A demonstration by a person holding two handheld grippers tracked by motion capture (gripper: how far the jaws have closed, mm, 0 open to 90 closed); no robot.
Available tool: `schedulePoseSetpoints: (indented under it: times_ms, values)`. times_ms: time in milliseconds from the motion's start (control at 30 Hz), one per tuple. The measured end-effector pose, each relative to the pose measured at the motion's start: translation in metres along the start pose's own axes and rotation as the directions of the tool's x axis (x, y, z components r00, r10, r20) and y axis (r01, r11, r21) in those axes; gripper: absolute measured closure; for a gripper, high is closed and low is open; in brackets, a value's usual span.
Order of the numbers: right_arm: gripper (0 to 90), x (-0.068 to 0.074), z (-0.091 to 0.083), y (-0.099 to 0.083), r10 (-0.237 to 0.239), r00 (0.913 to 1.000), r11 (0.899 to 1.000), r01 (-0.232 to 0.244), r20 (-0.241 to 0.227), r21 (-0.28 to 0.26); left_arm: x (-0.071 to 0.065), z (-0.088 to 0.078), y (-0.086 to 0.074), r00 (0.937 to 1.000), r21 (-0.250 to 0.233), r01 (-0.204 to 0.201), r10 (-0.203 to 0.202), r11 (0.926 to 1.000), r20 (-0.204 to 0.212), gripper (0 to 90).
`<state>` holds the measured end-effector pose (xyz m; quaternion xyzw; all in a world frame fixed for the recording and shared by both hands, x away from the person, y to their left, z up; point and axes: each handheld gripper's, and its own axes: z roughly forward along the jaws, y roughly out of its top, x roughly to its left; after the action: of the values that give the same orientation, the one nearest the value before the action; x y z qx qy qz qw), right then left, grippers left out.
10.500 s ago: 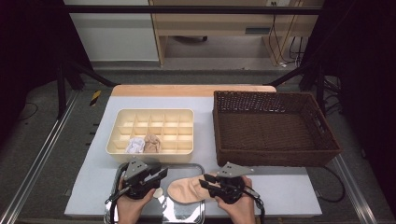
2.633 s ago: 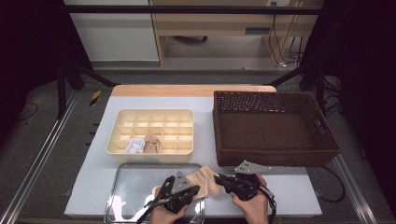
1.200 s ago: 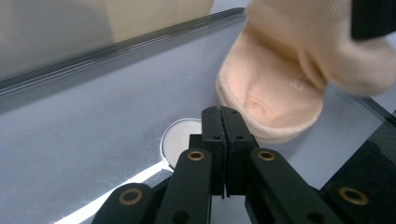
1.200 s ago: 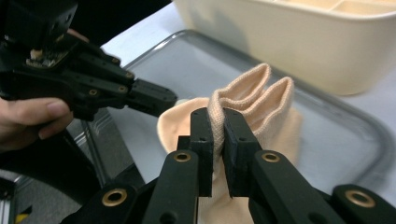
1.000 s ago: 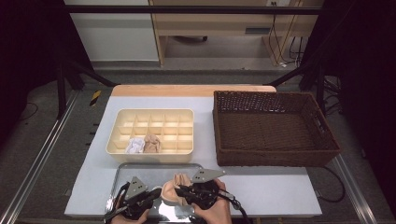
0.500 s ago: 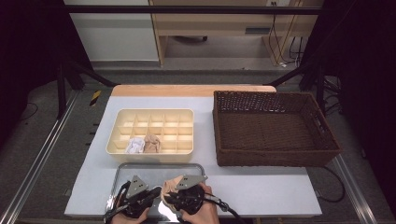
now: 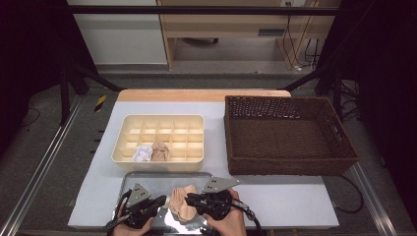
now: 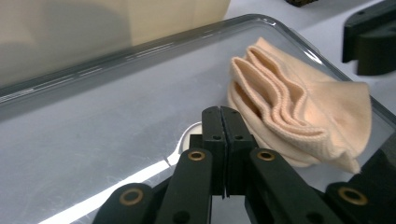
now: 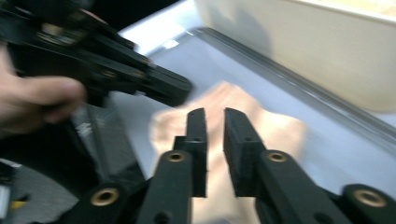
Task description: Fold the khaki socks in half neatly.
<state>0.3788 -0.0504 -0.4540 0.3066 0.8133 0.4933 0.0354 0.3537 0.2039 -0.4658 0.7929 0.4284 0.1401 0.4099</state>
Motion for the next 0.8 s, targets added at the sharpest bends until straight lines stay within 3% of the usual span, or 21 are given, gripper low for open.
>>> schedulePoseSetpoints:
  times_ms: [233,400,533,700,800]
  values:
    - [90.0,-0.007,0.017,-0.022,-0.014,0.9991,0.995,0.01,0.04,0.101,-0.003,0.0,-0.001,1.0,-0.004,-0.005,0.005,1.0,0.0,86.6]
    - [88.2,-0.008,0.008,-0.02,-0.006,0.9996,0.999,0.004,0.029,0.053,-0.003,-0.003,0.0,1.0,-0.011,-0.004,0.004,0.9999,-0.003,85.3]
    - [81.5,-0.014,-0.006,-0.017,0.017,0.9976,1.0,-0.018,0.068,0.018,-0.005,-0.005,0.0,0.9999,-0.017,-0.01,0.01,0.9998,-0.002,83.5]
    - [71.0,-0.02,0.0,-0.026,0.046,0.9952,0.996,-0.052,0.086,0.068,-0.011,0.0,-0.001,0.9993,0.002,-0.036,0.036,0.9993,-0.009,82.8]
    - [71.5,-0.019,0.007,-0.03,0.056,0.9953,0.995,-0.063,0.079,0.082,-0.014,0.005,0.001,0.9986,0.008,-0.052,0.052,0.9986,-0.013,83.1]
